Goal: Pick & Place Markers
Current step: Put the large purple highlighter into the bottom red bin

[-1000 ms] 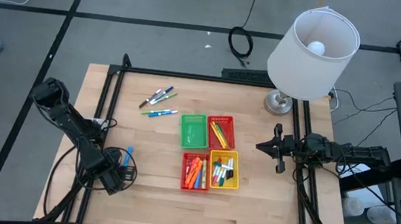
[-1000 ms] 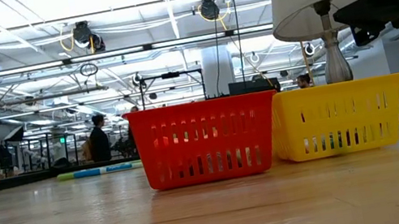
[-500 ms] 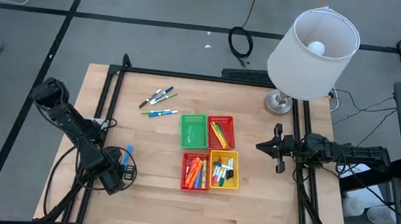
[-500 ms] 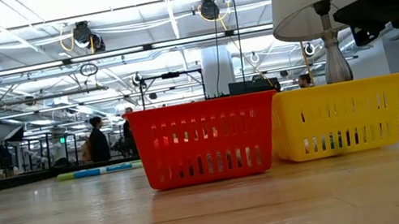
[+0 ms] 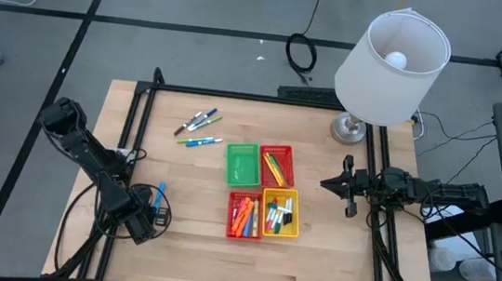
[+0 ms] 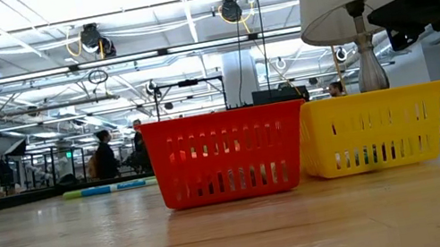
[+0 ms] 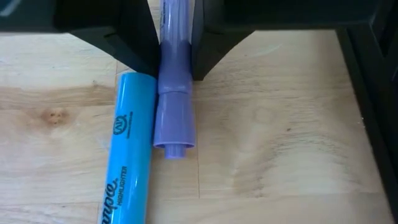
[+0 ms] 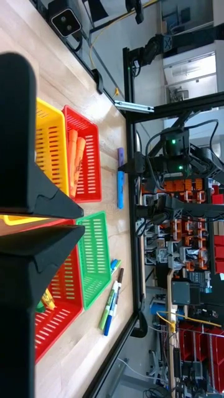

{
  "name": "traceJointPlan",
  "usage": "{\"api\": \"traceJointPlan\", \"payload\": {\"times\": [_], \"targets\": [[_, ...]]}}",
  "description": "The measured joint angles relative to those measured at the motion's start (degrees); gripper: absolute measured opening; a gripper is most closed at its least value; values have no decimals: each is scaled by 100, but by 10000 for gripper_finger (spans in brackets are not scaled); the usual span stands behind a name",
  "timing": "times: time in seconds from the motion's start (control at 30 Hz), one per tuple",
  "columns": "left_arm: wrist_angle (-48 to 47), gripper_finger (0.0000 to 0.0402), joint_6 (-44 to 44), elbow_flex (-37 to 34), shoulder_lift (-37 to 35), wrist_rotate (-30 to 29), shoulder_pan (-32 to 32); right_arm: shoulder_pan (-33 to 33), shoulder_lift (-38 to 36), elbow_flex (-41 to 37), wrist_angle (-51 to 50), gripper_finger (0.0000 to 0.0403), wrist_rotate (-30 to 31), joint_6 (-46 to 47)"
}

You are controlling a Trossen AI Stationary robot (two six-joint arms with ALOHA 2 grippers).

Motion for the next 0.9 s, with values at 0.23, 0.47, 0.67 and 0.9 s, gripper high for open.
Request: {"api": "traceJointPlan", "payload": {"times": [0.23,0.47,0.67,0.9], "targets": [[7,82,9,0,0,-13,0,0,0,0,0,18,0,1],[14,91,364,0,0,-21,1,0,0,2,1,18,1,1],[-142,91,1045,202,12,80,13,1,-1,1,0,18,0,0],[-83,92,2079,455,21,-384,13,0,2,2,2,18,0,1]]}}
